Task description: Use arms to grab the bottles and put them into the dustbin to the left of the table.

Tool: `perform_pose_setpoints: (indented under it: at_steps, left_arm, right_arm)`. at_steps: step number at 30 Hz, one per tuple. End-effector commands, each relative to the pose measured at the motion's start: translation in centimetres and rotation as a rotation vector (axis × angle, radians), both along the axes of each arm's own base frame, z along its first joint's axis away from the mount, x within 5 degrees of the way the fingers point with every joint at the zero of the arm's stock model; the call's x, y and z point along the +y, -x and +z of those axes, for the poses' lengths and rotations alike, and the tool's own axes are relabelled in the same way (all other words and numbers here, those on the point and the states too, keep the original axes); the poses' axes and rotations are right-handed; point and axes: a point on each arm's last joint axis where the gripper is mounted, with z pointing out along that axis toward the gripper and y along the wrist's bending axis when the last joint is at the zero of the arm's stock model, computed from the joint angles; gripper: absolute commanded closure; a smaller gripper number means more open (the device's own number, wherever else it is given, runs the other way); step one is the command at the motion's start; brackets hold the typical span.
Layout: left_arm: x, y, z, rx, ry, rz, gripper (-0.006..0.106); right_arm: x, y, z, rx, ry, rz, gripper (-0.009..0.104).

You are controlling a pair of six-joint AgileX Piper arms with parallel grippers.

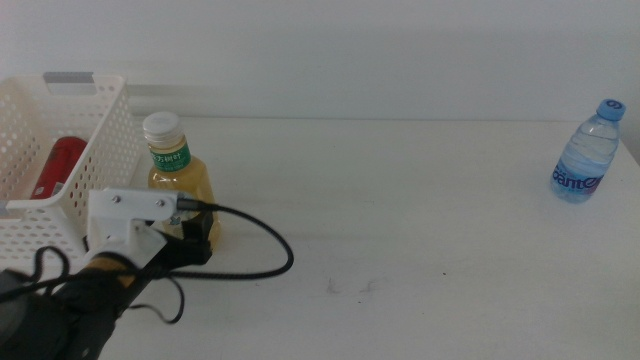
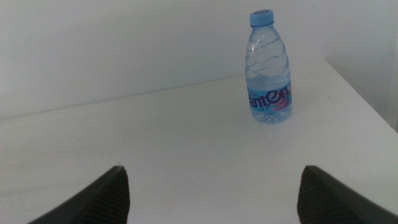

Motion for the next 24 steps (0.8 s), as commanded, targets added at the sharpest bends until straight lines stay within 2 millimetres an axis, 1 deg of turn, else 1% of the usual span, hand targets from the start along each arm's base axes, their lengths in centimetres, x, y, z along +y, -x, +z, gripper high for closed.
perform_pose_setpoints:
  at_steps: [1,7,11,13,14,15,16,19,20,21,24]
  left_arm:
    - [-0.3,-1.1,-0.2,-0.025,0.016,0.003,0.007]
    - [-0.9,-3.8,-1.3,-0.031,0.009,0.007,0.007]
    - [-1.1,-4.9,-1.9,-0.028,0.018,0.013,0.007]
    - [-0.9,-5.0,-2.0,-0.033,0.006,0.033,0.013]
    - [-0.9,-5.0,-1.8,-0.047,-0.008,0.035,0.019]
    - [-0.8,-5.0,-1.5,-0.07,-0.022,0.031,0.028]
    - [-0.8,-4.8,-1.2,-0.077,-0.035,0.027,0.04]
    - [-0.7,-4.0,-0.3,-0.063,-0.013,0.019,0.084]
    - [-0.7,-3.7,0.2,-0.057,0.013,0.027,0.096]
    - [-0.6,-3.3,0.5,-0.048,0.024,0.028,0.102]
    - [-0.4,-2.2,1.2,0.016,0.036,0.036,0.102]
  right_arm:
    - [-0.1,0.0,0.0,-0.013,0.007,-0.008,0.025]
    - [-0.1,0.0,0.0,-0.013,0.007,-0.008,0.025]
    - [-0.1,0.0,0.0,-0.013,0.007,-0.008,0.025]
    - [-0.1,0.0,0.0,-0.013,0.007,-0.008,0.025]
    - [-0.1,0.0,0.0,-0.013,0.007,-0.008,0.025]
    - [-0.1,0.0,0.0,-0.013,0.007,-0.008,0.025]
    - [-0.1,0.0,0.0,-0.013,0.007,-0.008,0.025]
    - [-0.1,0.0,0.0,-0.013,0.007,-0.008,0.025]
    - [-0.1,0.0,0.0,-0.013,0.007,-0.008,0.025]
    - [-0.1,0.0,0.0,-0.013,0.007,-0.008,0.025]
    - [-0.1,0.0,0.0,-0.013,0.007,-0.008,0.025]
